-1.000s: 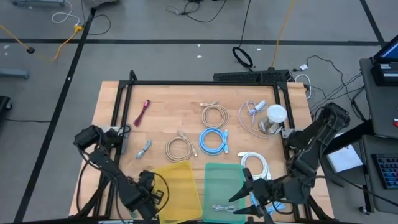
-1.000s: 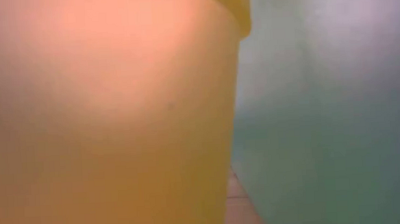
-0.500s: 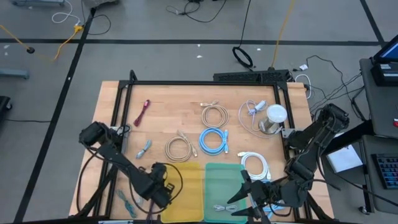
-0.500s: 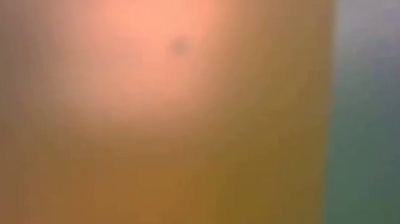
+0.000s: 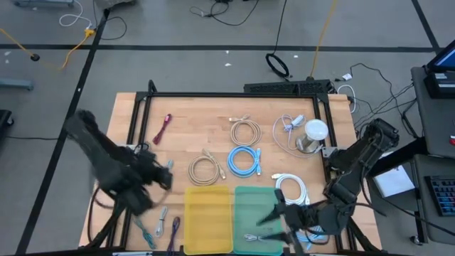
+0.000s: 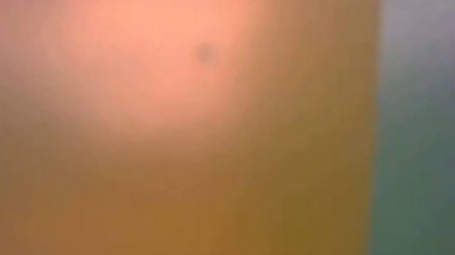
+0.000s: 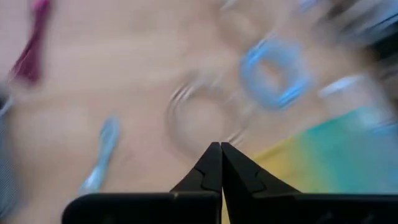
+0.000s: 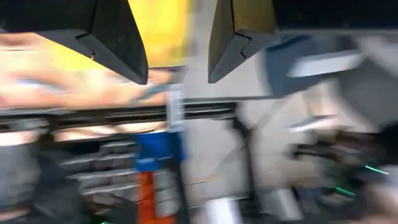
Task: Pick & Place USB Port
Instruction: Put the large top brown charger cable into the yellow bin
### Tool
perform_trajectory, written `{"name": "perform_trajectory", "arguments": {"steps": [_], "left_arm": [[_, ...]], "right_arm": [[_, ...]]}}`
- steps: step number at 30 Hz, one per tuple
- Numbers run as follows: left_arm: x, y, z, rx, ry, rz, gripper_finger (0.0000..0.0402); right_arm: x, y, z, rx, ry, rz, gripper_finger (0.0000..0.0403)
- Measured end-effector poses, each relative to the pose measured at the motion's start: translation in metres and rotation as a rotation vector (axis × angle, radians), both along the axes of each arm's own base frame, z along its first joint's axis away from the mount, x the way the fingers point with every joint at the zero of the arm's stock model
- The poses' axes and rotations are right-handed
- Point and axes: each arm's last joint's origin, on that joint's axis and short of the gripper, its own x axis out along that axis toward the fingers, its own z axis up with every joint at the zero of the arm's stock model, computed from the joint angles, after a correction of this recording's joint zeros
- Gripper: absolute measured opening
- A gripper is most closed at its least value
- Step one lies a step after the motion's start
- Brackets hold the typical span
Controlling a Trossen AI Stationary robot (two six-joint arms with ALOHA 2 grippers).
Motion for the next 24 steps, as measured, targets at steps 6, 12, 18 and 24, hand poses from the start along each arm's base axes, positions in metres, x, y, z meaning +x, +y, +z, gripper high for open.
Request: {"name": "perform_trajectory", "arguments": {"steps": [6, 12, 18, 24], "left_arm": [[-0.023, 0.022, 0.033, 0.106, -0.274, -0.053, 0.0001], [-0.024, 0.027, 0.034, 0.175, -0.201, -0.124, 0.0005], [-0.024, 0.028, 0.033, 0.216, -0.11, -0.204, 0.0006], [-0.025, 0.029, 0.032, 0.248, -0.079, -0.226, 0.0005]], "right_arm": [[0.023, -0.061, -0.017, -0.307, 0.145, -0.436, 0.016], [0.05, -0.153, -0.043, -0.31, 0.489, -0.579, 0.016], [0.062, -0.225, -0.07, -0.23, 0.665, -0.537, 0.016], [0.057, -0.265, -0.113, -0.222, 0.728, -0.419, 0.016]]}}
